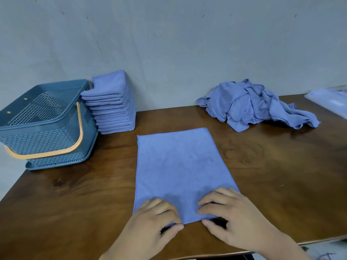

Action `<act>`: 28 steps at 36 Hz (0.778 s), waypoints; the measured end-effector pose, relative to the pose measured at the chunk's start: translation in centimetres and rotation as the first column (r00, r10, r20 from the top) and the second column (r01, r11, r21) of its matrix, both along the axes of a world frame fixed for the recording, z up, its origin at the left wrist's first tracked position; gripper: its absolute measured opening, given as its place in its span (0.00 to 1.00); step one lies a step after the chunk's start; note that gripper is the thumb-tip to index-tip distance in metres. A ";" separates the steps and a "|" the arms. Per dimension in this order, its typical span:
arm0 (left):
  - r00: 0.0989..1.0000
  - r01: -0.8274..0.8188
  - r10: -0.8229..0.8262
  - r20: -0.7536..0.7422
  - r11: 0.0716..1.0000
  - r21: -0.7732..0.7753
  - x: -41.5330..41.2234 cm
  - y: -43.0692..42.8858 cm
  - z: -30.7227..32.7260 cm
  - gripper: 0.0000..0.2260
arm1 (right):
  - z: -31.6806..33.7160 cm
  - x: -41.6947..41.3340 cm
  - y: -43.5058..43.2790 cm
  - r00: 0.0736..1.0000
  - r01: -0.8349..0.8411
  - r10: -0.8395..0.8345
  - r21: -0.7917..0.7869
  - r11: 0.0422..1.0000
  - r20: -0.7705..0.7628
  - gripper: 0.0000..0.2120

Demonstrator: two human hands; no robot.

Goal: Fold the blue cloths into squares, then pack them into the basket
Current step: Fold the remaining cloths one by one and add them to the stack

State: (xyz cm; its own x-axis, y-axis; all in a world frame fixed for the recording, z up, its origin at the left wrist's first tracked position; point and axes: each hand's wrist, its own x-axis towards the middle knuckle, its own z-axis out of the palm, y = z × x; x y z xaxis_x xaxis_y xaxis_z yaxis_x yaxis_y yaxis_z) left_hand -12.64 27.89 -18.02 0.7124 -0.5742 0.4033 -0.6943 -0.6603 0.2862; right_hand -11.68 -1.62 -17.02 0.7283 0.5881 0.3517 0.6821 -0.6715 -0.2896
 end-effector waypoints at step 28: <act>0.962 -0.260 0.249 0.111 0.960 0.102 0.0 -4.1 0.0 0.11 | 0.3 0.1 -0.3 0.998 0.058 -0.059 -0.025 0.998 -0.033 0.09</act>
State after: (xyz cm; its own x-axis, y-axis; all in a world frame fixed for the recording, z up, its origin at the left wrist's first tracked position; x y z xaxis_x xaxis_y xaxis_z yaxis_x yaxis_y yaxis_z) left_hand -12.66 23.81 -18.04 0.8020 -0.4252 0.4195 -0.5195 -0.8432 0.1387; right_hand -11.56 -1.88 -16.73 0.7726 0.5525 0.3128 0.6320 -0.7169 -0.2944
